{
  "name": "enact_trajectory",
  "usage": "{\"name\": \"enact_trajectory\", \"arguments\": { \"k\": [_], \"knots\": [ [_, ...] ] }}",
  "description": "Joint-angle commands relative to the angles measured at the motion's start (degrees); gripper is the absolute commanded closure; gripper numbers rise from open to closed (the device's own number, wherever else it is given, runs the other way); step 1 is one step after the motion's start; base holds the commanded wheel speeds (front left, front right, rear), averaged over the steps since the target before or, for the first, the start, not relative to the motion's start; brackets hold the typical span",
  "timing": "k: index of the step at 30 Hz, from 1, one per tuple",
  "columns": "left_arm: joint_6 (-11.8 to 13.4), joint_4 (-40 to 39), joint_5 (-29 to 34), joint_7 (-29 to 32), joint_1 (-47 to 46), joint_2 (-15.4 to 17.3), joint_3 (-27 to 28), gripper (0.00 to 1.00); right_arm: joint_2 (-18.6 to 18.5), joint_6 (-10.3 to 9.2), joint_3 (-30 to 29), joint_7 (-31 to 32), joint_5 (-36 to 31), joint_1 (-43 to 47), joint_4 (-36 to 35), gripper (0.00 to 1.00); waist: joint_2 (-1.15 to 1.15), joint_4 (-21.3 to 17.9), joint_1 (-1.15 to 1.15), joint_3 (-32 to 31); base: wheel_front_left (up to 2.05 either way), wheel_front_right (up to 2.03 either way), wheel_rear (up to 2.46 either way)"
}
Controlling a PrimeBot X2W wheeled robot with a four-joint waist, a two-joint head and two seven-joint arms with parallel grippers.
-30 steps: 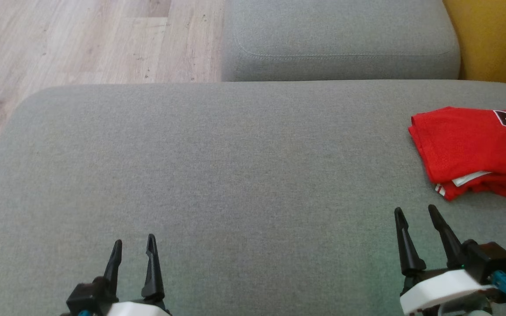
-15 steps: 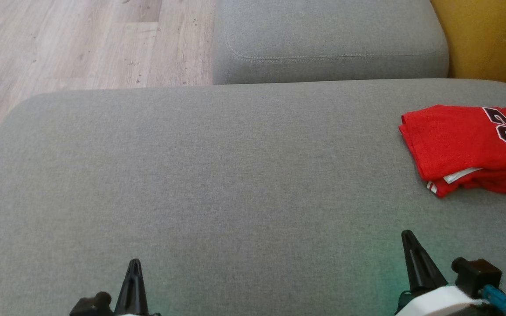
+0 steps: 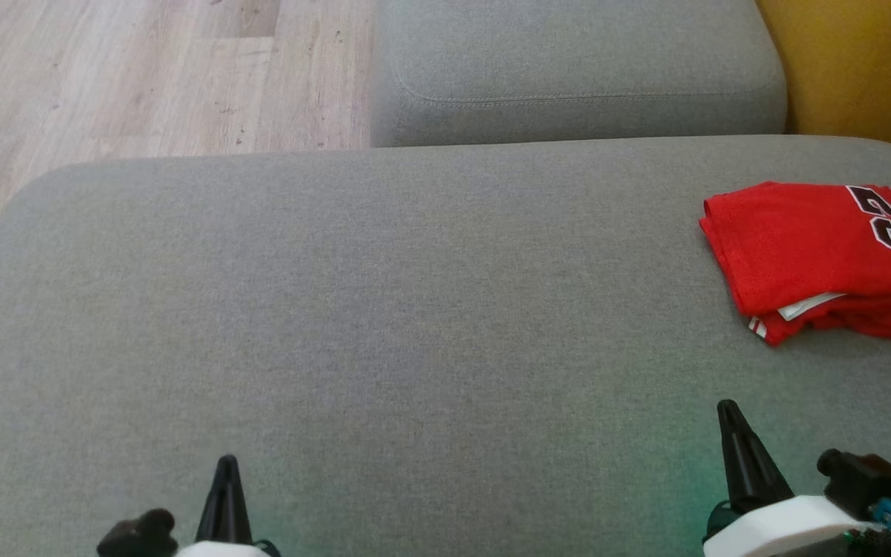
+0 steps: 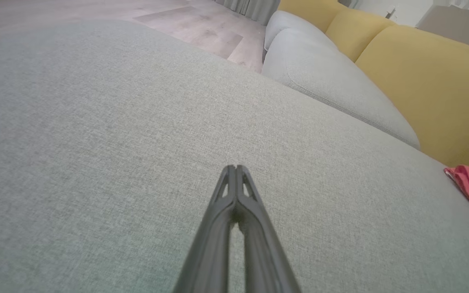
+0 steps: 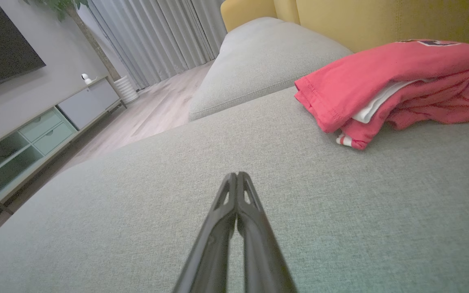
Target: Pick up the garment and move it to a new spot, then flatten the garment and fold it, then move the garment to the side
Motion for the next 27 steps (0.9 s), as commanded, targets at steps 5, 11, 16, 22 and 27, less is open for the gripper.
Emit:
{"name": "enact_trajectory", "arguments": {
  "k": [5, 11, 16, 22, 27],
  "knots": [
    [-1.3, -1.2, -2.5, 0.9, -3.4, -0.1, 2.5, 1.0, -0.9, -0.01, -0.5, 0.3, 4.0, -3.2, -1.3, 1.0, 0.0, -0.1, 0.0, 0.1, 0.0, 0.0, 0.0],
    [-2.4, -0.9, -5.3, 1.8, -3.9, -0.6, 4.0, 1.0, -1.1, -0.01, -0.7, 0.7, 8.2, -3.9, -1.1, 1.0, 0.0, -0.2, 0.0, 0.2, 0.0, 0.0, 0.0],
    [-3.3, -0.9, -7.6, 2.5, -4.3, -1.0, 5.3, 1.0, -1.2, -0.01, -0.9, 1.1, 11.6, -4.4, -0.8, 1.0, 0.0, -0.4, 0.0, 0.3, 0.0, 0.0, 0.0],
    [-4.4, -0.8, -10.4, 3.4, -4.8, -1.5, 6.8, 1.0, -1.3, -0.01, -1.2, 1.5, 15.7, -5.1, -0.6, 1.0, 0.0, -0.5, 0.0, 0.4, 0.0, 0.0, 0.0],
    [-5.4, -0.7, -12.7, 4.2, -5.2, -1.9, 8.1, 1.0, -1.4, -0.02, -1.5, 1.9, 19.1, -5.7, -0.3, 1.0, 0.0, -0.6, 0.0, 0.5, 0.0, 0.0, 0.0]
  ]
}}
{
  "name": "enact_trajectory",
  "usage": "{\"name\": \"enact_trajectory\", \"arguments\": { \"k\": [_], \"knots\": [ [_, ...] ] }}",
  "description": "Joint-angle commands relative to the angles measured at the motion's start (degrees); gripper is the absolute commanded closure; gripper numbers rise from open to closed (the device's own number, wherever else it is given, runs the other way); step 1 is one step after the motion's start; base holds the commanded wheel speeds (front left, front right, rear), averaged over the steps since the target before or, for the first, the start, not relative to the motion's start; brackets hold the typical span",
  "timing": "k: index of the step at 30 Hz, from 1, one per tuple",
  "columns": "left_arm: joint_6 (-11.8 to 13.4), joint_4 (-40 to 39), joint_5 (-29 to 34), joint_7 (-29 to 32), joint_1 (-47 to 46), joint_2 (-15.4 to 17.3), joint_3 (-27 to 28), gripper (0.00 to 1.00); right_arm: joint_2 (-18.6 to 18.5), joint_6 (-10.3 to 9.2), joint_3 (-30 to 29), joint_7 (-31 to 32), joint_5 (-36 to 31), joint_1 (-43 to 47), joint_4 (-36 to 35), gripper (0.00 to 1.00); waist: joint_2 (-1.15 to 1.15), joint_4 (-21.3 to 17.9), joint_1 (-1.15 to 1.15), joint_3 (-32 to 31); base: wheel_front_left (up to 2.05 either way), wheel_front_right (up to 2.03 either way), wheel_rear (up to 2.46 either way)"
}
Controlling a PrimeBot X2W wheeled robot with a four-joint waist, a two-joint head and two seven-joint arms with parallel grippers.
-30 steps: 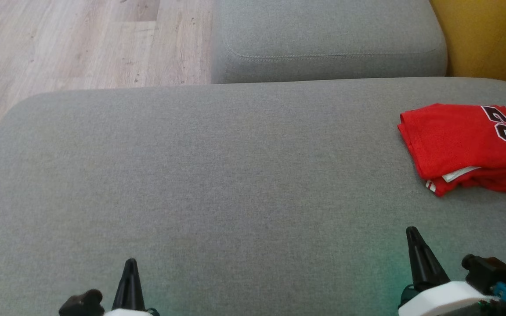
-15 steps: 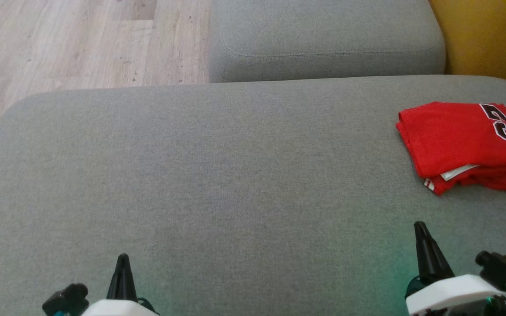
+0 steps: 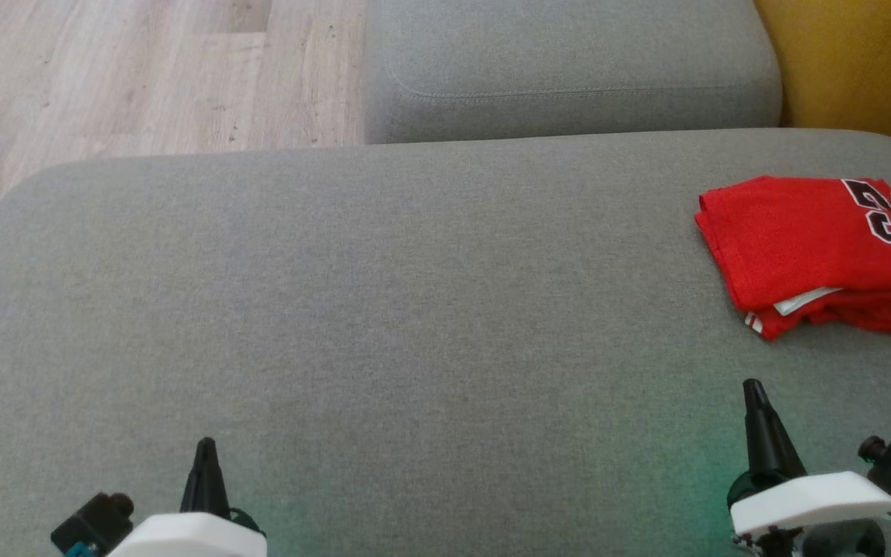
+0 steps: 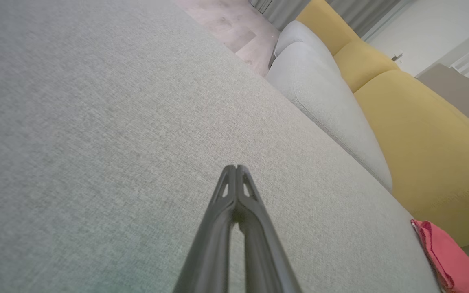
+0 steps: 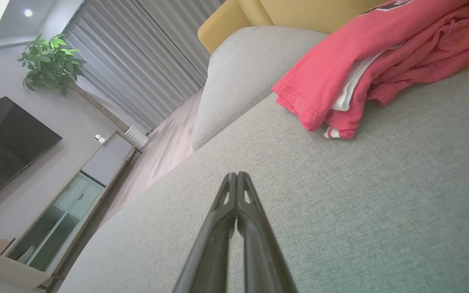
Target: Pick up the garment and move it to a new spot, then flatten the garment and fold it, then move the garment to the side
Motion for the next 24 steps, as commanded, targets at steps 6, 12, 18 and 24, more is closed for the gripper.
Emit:
{"name": "enact_trajectory", "arguments": {
  "k": [6, 12, 18, 24],
  "knots": [
    [-1.8, -1.3, -3.7, 1.1, -3.6, -0.5, 3.3, 1.0, -1.3, -0.02, -0.3, 0.8, 5.5, -3.5, -1.4, 1.0, 0.0, -0.2, 0.0, 0.1, 0.0, 0.0, 0.0],
    [-2.9, -1.2, -6.4, 2.1, -4.1, -1.0, 4.8, 1.0, -1.4, -0.02, -0.7, 1.3, 9.5, -4.2, -1.1, 1.0, 0.0, -0.3, 0.0, 0.2, 0.0, 0.0, 0.0],
    [-3.9, -1.0, -8.7, 2.8, -4.5, -1.4, 6.1, 1.0, -1.4, -0.02, -1.0, 1.7, 12.9, -4.8, -0.8, 1.0, 0.0, -0.4, 0.0, 0.3, 0.0, 0.0, 0.0],
    [-5.0, -0.9, -11.4, 3.8, -5.0, -1.9, 7.7, 1.0, -1.5, -0.02, -1.4, 2.3, 16.9, -5.4, -0.5, 1.0, 0.0, -0.6, 0.0, 0.4, 0.0, 0.0, 0.0]
  ]
}}
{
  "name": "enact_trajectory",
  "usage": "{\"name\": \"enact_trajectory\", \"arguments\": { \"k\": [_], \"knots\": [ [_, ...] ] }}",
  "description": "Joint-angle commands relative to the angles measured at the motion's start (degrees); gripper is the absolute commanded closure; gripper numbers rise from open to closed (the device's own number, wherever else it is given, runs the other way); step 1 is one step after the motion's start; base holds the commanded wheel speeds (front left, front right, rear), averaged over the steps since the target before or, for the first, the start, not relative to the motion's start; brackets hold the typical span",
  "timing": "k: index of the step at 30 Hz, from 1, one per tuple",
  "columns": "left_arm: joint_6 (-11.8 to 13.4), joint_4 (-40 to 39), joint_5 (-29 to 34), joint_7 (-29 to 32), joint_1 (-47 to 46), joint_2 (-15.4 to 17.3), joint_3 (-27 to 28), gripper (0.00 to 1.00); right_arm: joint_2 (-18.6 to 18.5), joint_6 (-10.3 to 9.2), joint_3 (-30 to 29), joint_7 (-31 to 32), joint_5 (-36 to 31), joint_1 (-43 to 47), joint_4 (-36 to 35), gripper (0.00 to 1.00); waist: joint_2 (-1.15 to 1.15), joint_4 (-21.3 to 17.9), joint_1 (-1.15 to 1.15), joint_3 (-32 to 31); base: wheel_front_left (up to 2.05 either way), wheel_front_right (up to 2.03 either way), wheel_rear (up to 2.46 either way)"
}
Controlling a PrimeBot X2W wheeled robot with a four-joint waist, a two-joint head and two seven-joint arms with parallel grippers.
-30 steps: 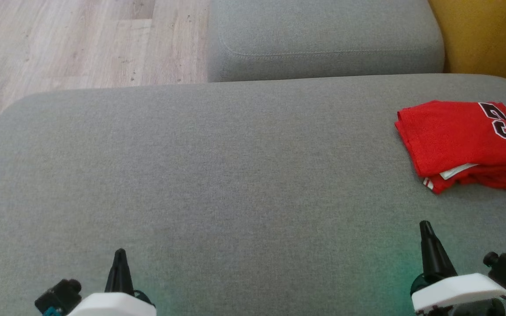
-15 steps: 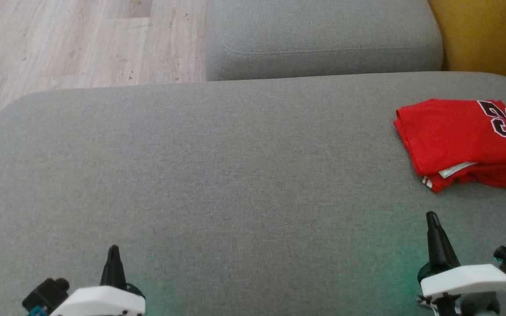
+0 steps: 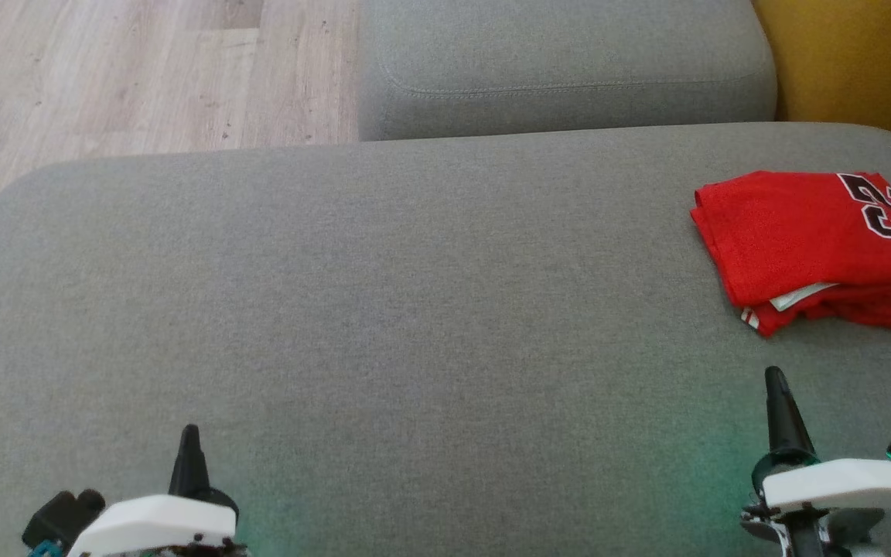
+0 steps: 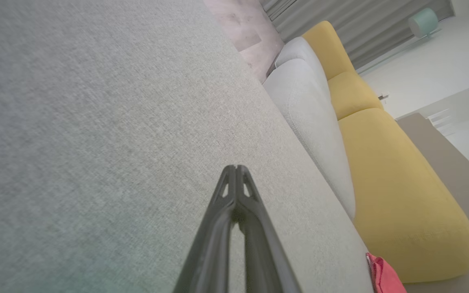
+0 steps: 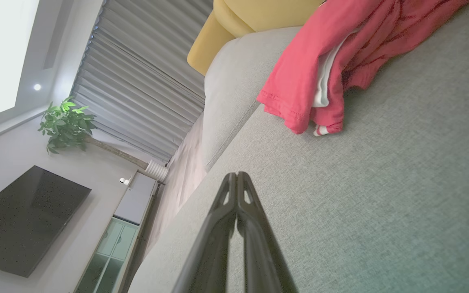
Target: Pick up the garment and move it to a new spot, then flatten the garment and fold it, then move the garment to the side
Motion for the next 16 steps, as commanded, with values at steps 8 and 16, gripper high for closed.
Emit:
{"name": "enact_trajectory", "arguments": {
  "k": [8, 16],
  "knots": [
    [-2.0, -1.4, -4.1, 1.4, -4.2, -0.7, 4.0, 1.0, -1.3, -0.03, -0.2, 1.0, 6.2, -4.2, -1.3, 1.0, 0.0, -0.2, 0.0, 0.1, 0.0, 0.0, 0.0],
    [-3.4, -1.2, -7.8, 2.7, -4.9, -1.4, 6.1, 1.0, -1.4, -0.03, -0.8, 1.7, 11.5, -5.1, -0.9, 1.0, 0.0, -0.4, 0.0, 0.3, 0.0, 0.0, 0.0]
  ]
}}
